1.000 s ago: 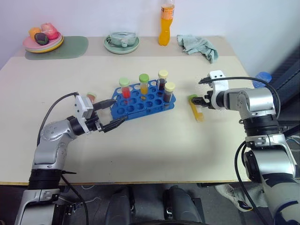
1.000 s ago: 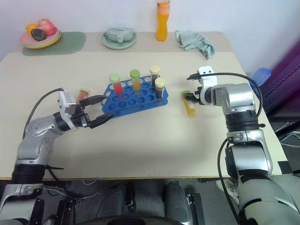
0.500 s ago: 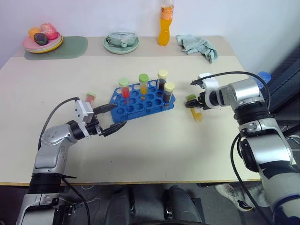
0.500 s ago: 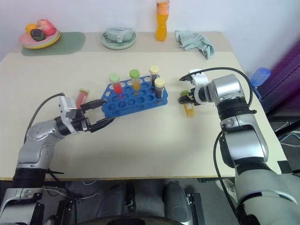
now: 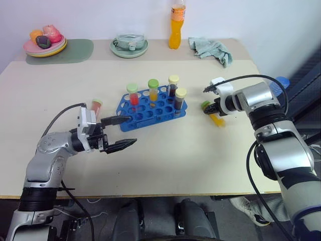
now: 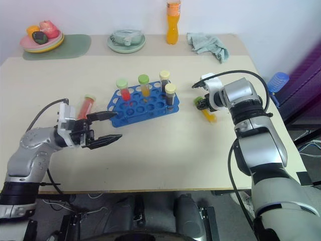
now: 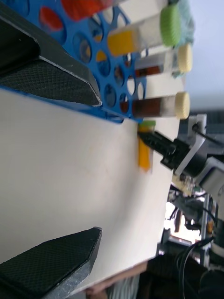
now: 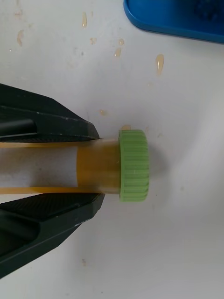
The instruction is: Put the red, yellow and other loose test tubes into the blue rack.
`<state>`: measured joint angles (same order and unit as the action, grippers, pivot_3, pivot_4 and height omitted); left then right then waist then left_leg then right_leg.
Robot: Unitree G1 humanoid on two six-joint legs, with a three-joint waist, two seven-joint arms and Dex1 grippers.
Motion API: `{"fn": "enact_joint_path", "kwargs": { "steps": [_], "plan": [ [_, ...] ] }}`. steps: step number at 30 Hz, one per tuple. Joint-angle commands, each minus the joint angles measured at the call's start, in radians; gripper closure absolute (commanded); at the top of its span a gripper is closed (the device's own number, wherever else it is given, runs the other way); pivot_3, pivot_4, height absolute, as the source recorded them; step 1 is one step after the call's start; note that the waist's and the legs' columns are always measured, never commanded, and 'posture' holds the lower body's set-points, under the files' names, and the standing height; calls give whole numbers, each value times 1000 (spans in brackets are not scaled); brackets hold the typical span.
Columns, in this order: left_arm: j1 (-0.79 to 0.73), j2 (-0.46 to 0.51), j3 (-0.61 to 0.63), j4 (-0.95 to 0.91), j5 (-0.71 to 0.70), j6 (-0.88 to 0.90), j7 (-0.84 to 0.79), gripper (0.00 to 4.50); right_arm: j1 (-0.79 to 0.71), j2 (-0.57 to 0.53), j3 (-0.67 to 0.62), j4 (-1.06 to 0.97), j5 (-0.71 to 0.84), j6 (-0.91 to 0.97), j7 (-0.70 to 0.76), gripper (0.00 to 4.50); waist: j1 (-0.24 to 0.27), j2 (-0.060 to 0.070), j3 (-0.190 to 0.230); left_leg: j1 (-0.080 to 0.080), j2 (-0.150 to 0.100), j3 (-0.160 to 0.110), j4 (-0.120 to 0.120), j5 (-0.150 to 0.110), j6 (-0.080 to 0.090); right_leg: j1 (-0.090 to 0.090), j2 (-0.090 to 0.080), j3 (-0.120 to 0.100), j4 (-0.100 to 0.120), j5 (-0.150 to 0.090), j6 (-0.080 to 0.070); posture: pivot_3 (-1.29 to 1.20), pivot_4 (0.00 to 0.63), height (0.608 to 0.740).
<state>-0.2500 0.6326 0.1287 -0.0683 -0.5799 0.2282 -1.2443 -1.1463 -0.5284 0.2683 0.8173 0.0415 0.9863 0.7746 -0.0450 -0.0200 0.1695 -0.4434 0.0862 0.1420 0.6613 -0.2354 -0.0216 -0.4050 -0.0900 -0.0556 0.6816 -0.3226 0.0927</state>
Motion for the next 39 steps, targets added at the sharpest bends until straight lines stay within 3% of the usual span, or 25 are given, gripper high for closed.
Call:
{"fn": "enact_joint_path", "kwargs": {
  "steps": [1, 5, 9, 12, 16, 24, 31, 39],
  "plan": [
    [-27, 13, -1, -15, -13, 2, -13, 235, 23, -15, -1, -75, -4, -23, 41, 3700, 0, 0, 0, 0, 0, 0, 0, 0, 0, 0, 0, 0, 0, 0, 0, 0, 150, 740],
    [-29, -2, -4, -4, 19, -20, 14, 235, 194, -111, -56, -434, 110, 6, 190, 3700, 5, 0, 0, -1, 0, -1, 0, 0, 0, 0, 0, 0, -1, 0, 0, 0, 150, 740],
    [-12, -24, 13, 7, 24, -34, 59, 235, 413, -135, -179, -767, 239, 29, 209, 3700, 8, 0, 0, -1, 0, -1, -2, 0, 0, 0, 0, 0, -2, 0, 0, 0, 150, 740],
    [11, -46, 34, 2, 11, -37, 94, 235, 564, -73, -281, -932, 305, -31, 154, 3700, 8, 0, 0, 0, 0, -2, -1, 0, 0, 0, 0, 0, -2, 0, 0, 0, 150, 740],
    [45, -60, 55, -3, 5, -42, 128, 235, 627, 142, -424, -1011, 430, -158, 58, 3700, -1, 0, 0, 1, 0, -3, -1, 0, 0, 1, 1, 0, -1, 0, 0, 0, 150, 740],
    [36, -65, 92, 67, 4, -59, 150, 235, 609, 442, -320, -886, 338, -641, -63, 3700, 6, 0, 0, 0, 0, -4, -1, 0, 0, 1, 1, 0, -1, 0, 0, 0, 150, 740],
    [70, -64, 125, 52, 1, -73, 173, 235, 583, 554, -242, -652, 265, -992, -50, 3700, 2, 0, 0, 0, 0, -4, -1, 0, -1, 1, 1, 0, -1, 0, 0, 0, 150, 740],
    [141, -55, 142, -53, -23, -45, 227, 235, 486, 616, -246, -323, 223, -1307, -48, 3700, 0, 0, 0, 0, 0, -4, -1, 1, -1, 1, 1, 0, 0, 0, 0, 0, 150, 740]
  ]
}}
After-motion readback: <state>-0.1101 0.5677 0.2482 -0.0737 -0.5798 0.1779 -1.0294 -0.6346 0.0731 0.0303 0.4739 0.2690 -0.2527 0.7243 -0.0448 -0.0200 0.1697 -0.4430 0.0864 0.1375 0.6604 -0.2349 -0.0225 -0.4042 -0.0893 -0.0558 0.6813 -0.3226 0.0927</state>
